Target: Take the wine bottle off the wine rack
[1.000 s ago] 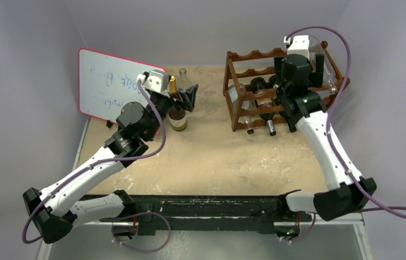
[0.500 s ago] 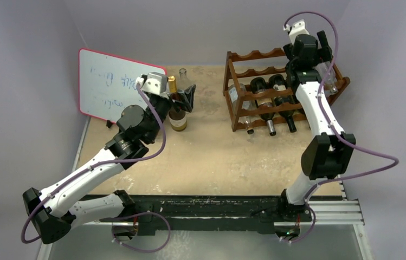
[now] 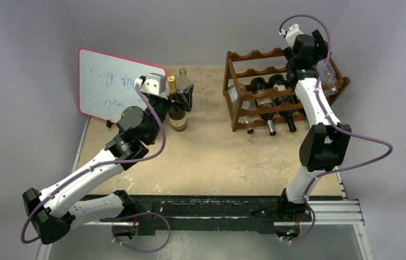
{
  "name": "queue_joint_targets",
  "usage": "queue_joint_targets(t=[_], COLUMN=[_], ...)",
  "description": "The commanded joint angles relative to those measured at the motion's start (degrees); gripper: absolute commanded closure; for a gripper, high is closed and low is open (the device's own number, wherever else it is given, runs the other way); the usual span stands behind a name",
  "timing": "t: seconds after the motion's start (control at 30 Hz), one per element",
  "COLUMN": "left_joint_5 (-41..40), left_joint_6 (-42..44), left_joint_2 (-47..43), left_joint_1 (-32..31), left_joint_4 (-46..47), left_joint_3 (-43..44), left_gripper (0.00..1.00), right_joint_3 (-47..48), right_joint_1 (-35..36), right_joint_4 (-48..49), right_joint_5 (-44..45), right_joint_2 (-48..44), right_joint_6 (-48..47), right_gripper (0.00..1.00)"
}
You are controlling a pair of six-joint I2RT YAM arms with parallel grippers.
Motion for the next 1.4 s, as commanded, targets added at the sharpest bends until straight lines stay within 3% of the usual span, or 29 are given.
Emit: queue_joint_targets(t=[0.0, 0.67, 0.93, 1.2, 1.37], left_joint_5=[-0.74, -1.53, -1.54, -2.19, -3.0], left_joint_6=[0.15, 0.37, 0.35, 1.03, 1.34], left_joint_2=[-1.18, -1.34, -1.24, -1.08, -1.12], left_joint_1=[-0.64, -1.14, -1.14, -1.09, -1.14], left_joint_4=[3.55, 3.63, 3.63, 3.72, 3.98], left_joint_3=[0.03, -0.19, -0.19, -0.26, -0.53], left_gripper=[0.0, 0.0, 0.0, 0.0, 0.0], right_joint_3=[0.83, 3.61, 4.4, 7.05, 7.67], right_joint_1=[-1.28, -4.07, -4.38, -4.43, -4.43], right_joint_4=[4.76, 7.23, 8.04, 7.04, 5.96], right_joint_5=[1.92, 2.74, 2.87, 2.5, 2.35], right_joint_2=[1.11, 6.94, 8.02, 10.93, 11.06], right_joint_6=[-1.42, -1.38, -1.03, 0.08, 1.29], right_gripper=[0.0, 0.0, 0.14, 0.22, 0.36])
